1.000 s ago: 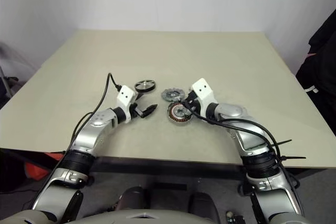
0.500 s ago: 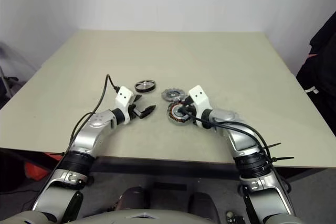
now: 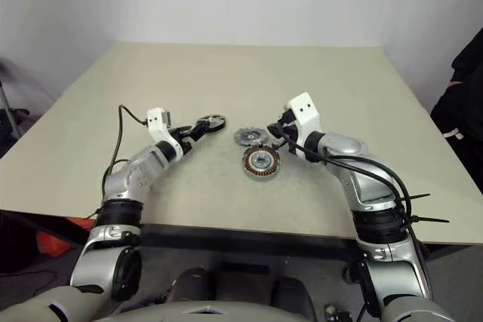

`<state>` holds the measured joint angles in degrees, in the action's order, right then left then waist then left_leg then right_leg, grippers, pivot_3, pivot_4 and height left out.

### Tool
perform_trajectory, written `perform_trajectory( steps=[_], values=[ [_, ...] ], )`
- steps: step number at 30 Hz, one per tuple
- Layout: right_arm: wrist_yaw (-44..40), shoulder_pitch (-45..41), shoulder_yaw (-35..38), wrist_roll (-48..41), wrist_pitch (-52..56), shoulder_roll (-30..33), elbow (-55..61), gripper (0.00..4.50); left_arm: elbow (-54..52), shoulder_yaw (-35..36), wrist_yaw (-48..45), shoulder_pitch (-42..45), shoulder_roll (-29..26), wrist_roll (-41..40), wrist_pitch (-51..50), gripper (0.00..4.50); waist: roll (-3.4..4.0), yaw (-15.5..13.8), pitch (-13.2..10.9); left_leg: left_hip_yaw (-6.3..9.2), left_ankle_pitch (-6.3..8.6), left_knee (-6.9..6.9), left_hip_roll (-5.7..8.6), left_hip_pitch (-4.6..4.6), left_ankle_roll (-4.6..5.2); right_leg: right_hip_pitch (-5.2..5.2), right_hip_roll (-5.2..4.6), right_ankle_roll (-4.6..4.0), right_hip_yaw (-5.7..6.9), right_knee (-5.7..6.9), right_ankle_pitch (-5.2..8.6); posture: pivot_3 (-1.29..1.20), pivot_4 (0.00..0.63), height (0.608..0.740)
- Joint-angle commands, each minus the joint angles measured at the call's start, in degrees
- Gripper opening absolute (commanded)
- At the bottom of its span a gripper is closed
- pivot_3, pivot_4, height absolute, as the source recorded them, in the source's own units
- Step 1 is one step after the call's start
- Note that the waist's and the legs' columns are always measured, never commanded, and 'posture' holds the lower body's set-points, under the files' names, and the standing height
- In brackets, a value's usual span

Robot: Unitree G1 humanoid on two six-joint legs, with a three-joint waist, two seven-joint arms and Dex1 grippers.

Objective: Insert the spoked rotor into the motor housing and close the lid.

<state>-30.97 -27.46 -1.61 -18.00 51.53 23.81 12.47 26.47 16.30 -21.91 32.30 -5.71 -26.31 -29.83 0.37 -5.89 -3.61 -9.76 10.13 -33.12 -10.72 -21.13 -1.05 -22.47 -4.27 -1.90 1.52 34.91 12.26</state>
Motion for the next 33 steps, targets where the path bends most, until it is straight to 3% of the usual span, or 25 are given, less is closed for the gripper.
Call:
perform_trajectory(
  steps=[1, 9, 15, 19, 22, 26, 31, 33],
  values=[
    [1.9, -2.05, 1.98, -0.42, -0.62, -0.74, -0.18, 0.02, 4.48, 2.87, 1.18, 3.04, 0.82, -3.2, -2.1, 4.5, -0.01, 0.14, 0.0, 0.0, 0.0, 0.0, 0.0, -0.01, 0.0, -0.01, 0.0, 0.0, 0.0, 0.0, 0.0, 0.0, 0.0, 0.74],
    [2.91, -2.21, 2.55, -0.44, -1.05, -0.41, -1.06, 0.02, 11.6, 9.27, 3.81, 7.57, 2.77, -9.16, -4.31, 4.5, 0.0, -0.27, 0.0, 0.03, 0.0, -0.01, 0.03, 0.06, 0.0, 0.11, -0.02, 0.01, 0.02, -0.03, 0.0, 0.0, 0.0, 0.74],
    [3.43, -2.6, 2.49, -0.45, -1.52, -0.9, -1.81, 0.02, 22.74, 13.81, 8.44, 13.24, 3.9, -10.71, -2.35, 4.5, 0.0, -1.59, 0.0, 0.1, 0.0, -0.03, 0.07, 0.14, 0.0, 0.23, -0.03, 0.03, 0.02, -0.03, 0.0, 0.0, 0.0, 0.74],
    [3.84, -2.0, 1.92, -0.05, -2.15, -1.12, -2.37, 0.0, 28.22, 14.56, 10.22, 15.79, 3.61, -10.0, -0.43, 3.57, 0.01, -2.02, 0.01, 0.17, 0.0, -0.03, 0.12, 0.22, 0.0, 0.37, -0.06, 0.27, 0.02, -0.07, 0.07, 0.0, 0.0, 0.74],
    [4.16, -1.82, 2.2, -0.11, -2.3, -1.08, -2.39, 0.0, 28.98, 14.06, 9.24, 16.11, 3.39, -9.86, -0.89, 2.51, 0.01, -2.07, 0.01, 0.54, -0.01, -0.03, 0.16, 0.2, -0.02, 0.37, -0.09, 0.52, 0.01, -0.09, 0.14, 0.0, 0.0, 0.74],
    [4.48, -1.94, 2.59, -0.03, -2.43, -0.73, -2.59, 0.0, 28.72, 13.77, 8.32, 15.67, 3.19, -9.77, -0.95, 2.51, 0.01, -2.42, 0.01, 0.72, -0.03, -0.02, 0.22, 0.15, -0.05, 0.37, -0.1, 0.22, 0.03, -0.12, -0.04, 0.0, 0.0, 0.74],
    [5.03, -2.16, 3.38, 0.04, -2.3, 0.18, -2.38, 0.0, 28.86, 13.91, 8.13, 15.35, 2.8, -9.81, -2.03, 1.33, 0.01, -2.66, 0.0, 0.76, -0.03, 0.0, 0.23, 0.07, -0.04, 0.32, -0.1, 0.22, 0.04, -0.16, -0.04, 0.0, 0.0, 0.74],
    [5.14, -2.01, 3.76, -0.08, -2.18, 0.62, -2.07, 0.0, 28.98, 13.7, 8.28, 15.12, 2.8, -9.52, -1.94, 1.33, 0.01, -2.68, 0.0, 0.79, -0.03, 0.01, 0.27, 0.11, -0.04, 0.37, -0.1, 0.23, 0.04, -0.17, -0.03, 0.0, 0.0, 0.74]
  ],
)
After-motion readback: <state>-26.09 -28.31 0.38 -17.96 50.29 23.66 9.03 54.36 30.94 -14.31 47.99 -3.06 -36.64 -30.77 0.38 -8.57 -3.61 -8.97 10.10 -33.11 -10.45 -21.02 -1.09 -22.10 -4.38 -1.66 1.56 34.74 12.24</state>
